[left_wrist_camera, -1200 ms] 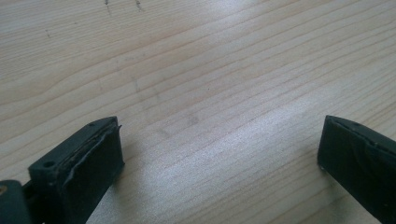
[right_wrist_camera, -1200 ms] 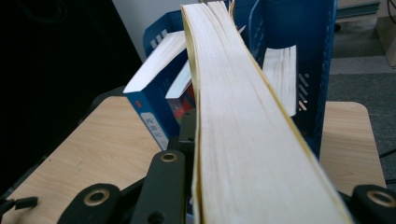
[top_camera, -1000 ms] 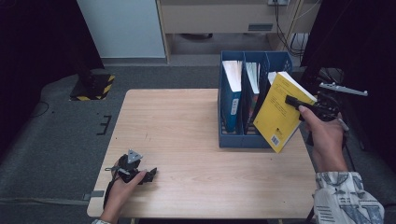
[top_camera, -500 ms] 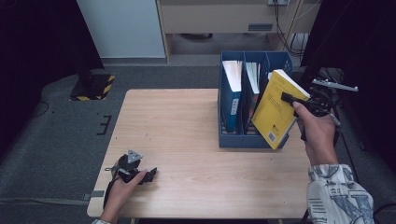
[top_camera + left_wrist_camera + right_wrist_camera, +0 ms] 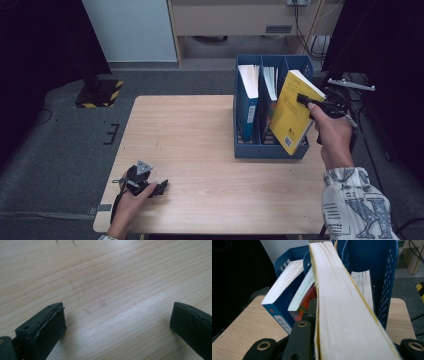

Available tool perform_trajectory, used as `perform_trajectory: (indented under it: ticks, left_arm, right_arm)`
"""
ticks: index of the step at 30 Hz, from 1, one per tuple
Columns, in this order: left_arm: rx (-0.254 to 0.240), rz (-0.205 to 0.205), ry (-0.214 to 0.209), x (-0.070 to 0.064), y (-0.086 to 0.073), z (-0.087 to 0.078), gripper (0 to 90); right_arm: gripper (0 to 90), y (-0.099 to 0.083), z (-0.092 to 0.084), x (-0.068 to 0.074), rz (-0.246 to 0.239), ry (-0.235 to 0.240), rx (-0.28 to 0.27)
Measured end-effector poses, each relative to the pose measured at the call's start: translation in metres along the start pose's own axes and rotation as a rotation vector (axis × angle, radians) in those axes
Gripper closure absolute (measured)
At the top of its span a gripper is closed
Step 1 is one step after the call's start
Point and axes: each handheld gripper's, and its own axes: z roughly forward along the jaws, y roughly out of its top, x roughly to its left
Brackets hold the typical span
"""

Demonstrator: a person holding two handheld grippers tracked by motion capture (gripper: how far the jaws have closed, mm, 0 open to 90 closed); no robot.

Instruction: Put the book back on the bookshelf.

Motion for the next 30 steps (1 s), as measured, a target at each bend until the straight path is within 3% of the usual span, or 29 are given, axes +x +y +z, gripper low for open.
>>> perform_trajectory:
  ticks: [13, 19, 30]
  left_arm:
    - [-0.002, -0.002, -0.001, 0.0, 0.0, 0.001, 0.0]
    - [-0.002, -0.002, -0.002, 0.0, 0.0, 0.001, 0.0]
    - [-0.004, -0.003, -0.003, -0.001, 0.0, 0.001, 0.0]
  right_arm:
    - [74.9, 0.008, 0.014, 0.008, -0.008, -0.026, -0.004]
    - [74.9, 0.012, 0.023, 0.014, -0.035, -0.047, -0.008]
    - [74.9, 0.016, 0.037, 0.021, -0.028, -0.078, -0.027]
